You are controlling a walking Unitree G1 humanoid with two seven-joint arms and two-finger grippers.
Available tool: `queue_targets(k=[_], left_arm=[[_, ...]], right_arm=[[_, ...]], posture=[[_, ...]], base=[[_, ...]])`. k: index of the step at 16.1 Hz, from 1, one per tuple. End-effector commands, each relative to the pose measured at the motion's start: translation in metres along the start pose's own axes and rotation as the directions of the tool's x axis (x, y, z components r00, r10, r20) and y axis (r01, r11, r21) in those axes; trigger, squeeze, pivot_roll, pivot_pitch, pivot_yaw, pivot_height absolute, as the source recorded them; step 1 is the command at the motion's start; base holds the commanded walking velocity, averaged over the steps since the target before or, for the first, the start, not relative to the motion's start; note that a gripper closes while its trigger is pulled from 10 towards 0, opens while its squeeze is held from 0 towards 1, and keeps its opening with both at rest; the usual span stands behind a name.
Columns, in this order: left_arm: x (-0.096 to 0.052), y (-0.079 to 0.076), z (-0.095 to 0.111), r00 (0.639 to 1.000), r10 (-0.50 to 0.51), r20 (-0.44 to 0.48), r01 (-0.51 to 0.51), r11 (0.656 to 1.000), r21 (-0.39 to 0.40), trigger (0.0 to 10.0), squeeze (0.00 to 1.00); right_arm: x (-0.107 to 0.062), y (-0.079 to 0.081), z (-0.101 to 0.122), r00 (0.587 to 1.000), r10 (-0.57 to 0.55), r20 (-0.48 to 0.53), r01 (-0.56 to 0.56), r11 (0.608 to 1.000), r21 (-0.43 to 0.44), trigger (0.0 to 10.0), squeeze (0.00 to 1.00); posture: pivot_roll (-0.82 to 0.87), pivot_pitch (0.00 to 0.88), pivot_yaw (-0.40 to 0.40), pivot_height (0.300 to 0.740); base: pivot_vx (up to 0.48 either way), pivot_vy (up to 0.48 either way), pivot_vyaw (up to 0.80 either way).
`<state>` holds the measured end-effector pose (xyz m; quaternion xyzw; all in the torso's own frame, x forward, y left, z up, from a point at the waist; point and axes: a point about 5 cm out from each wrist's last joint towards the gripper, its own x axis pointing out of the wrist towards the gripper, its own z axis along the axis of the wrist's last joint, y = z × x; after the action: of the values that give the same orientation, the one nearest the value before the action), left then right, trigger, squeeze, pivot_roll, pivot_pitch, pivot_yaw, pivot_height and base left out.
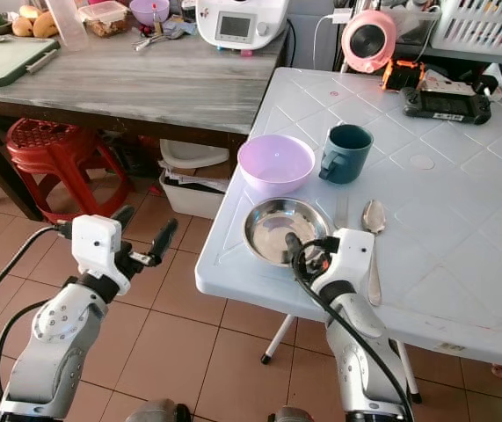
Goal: Setting the table
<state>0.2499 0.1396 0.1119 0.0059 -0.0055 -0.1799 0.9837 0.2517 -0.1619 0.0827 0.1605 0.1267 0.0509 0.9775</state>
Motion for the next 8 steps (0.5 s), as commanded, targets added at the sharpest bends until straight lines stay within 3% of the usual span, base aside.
queue_targets(k=[1,8], left_arm=[[-0.0012,-0.001,0.0013,1.0,-0.007,-0.004,0.007,1.0,0.015,10.0,0.0],[-0.001,-0.004,0.0021,1.0,-0.023,-0.001,0.023,1.0,0.021,10.0,0.0]], right_arm=[[0.0016,0.0006,-0.0026,1.0,0.005,-0.024,-0.004,0.999,0.04,0.0,0.0],[0.0016,-0.003,-0.0074,0.998,-0.016,-0.061,0.025,0.987,0.157,0.0,0.0]], posture=[[0.04,0.036,0.025,0.74],[0.04,0.042,0.028,0.74]], base=[[0.0,0.0,0.0],[0.0,0.0,0.0]])
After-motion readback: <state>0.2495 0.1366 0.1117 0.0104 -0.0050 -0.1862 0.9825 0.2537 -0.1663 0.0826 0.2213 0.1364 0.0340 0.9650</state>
